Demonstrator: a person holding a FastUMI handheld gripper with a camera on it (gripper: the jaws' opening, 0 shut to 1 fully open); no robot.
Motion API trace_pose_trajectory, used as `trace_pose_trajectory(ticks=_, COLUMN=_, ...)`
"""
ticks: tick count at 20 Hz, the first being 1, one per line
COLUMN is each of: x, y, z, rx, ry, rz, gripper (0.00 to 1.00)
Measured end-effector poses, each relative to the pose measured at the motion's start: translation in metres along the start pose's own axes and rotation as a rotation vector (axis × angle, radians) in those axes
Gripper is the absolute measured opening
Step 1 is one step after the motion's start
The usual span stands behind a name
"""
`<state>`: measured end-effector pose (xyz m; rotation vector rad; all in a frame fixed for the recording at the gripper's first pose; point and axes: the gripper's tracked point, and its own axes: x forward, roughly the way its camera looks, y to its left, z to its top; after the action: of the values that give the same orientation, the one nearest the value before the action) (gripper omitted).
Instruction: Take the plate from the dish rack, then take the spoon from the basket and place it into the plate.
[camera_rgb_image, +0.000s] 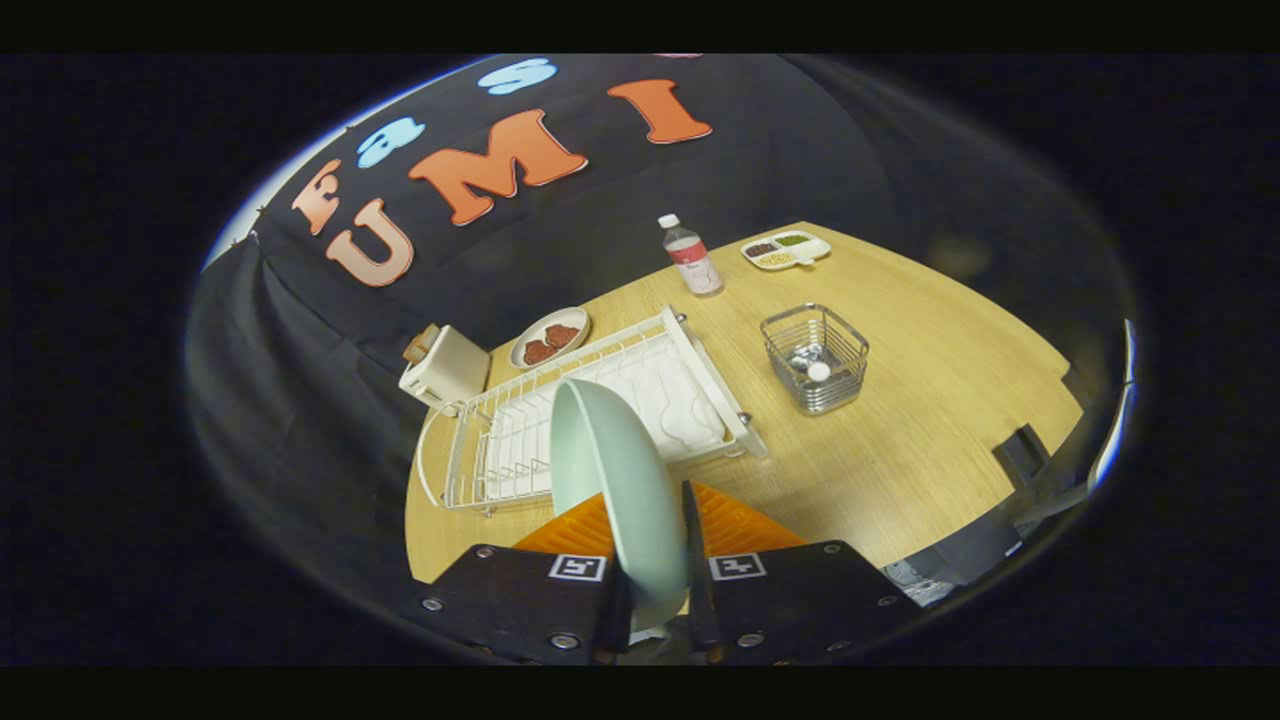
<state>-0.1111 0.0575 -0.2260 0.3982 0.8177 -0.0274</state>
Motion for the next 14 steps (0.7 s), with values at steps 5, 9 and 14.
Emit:
trace_pose_trajectory(ticks=5, x=0.008, y=-0.010, z=-0.052, rx=0.109, ry=0.087, rz=0.064, gripper=0.23)
trace_pose_trajectory(ticks=9, x=0.021, y=-0.018, z=-0.083, rx=0.210, ry=0.141, rz=0.087, gripper=0.23)
trace_pose_trajectory(ticks=14, x=0.046, y=-0.023, z=-0.109, rx=0.272, ry=0.179, rz=0.108, gripper=0.23)
